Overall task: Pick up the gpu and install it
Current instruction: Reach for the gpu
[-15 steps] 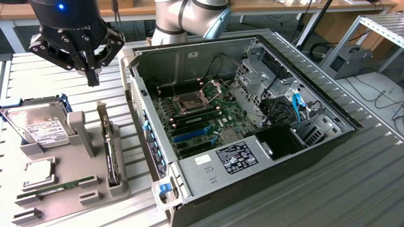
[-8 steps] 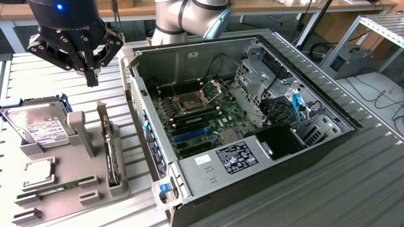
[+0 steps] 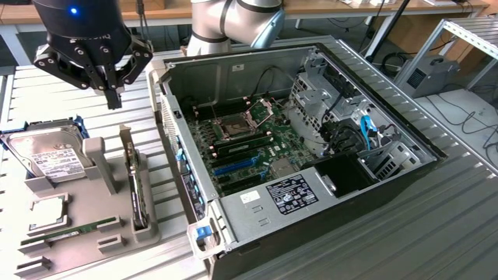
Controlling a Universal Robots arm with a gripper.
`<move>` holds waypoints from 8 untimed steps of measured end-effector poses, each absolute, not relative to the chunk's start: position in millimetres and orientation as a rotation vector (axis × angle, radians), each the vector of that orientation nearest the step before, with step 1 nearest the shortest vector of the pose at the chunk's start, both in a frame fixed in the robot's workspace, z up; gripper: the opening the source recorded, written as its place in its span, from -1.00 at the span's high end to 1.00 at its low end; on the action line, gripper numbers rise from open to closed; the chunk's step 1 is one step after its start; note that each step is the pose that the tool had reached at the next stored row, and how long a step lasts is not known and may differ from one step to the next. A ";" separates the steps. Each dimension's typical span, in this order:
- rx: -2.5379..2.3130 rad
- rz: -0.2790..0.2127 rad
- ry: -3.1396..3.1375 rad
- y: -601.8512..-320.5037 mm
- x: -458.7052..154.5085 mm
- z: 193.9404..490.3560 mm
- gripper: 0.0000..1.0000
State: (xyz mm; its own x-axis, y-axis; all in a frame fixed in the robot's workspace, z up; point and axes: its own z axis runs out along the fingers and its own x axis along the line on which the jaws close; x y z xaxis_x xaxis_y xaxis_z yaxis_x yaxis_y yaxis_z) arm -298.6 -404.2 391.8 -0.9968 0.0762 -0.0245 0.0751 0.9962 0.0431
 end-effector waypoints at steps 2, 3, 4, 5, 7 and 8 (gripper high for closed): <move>0.118 0.066 3.113 -405.5 -298.6 391.7 0.79; 0.118 0.065 3.112 -406.3 -298.6 391.6 0.79; 0.118 0.065 3.113 -407.3 -298.6 391.6 0.79; 0.118 0.065 3.112 -407.7 -298.6 391.5 0.79; 0.118 0.064 3.112 -408.3 -298.6 391.4 0.79; 0.118 0.063 3.113 -408.7 -298.6 391.4 0.79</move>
State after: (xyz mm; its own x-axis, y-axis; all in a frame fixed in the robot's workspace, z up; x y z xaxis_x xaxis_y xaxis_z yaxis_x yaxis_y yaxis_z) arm -298.6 -408.7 391.4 -0.9968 0.0761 -0.0246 0.0751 0.9963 0.0415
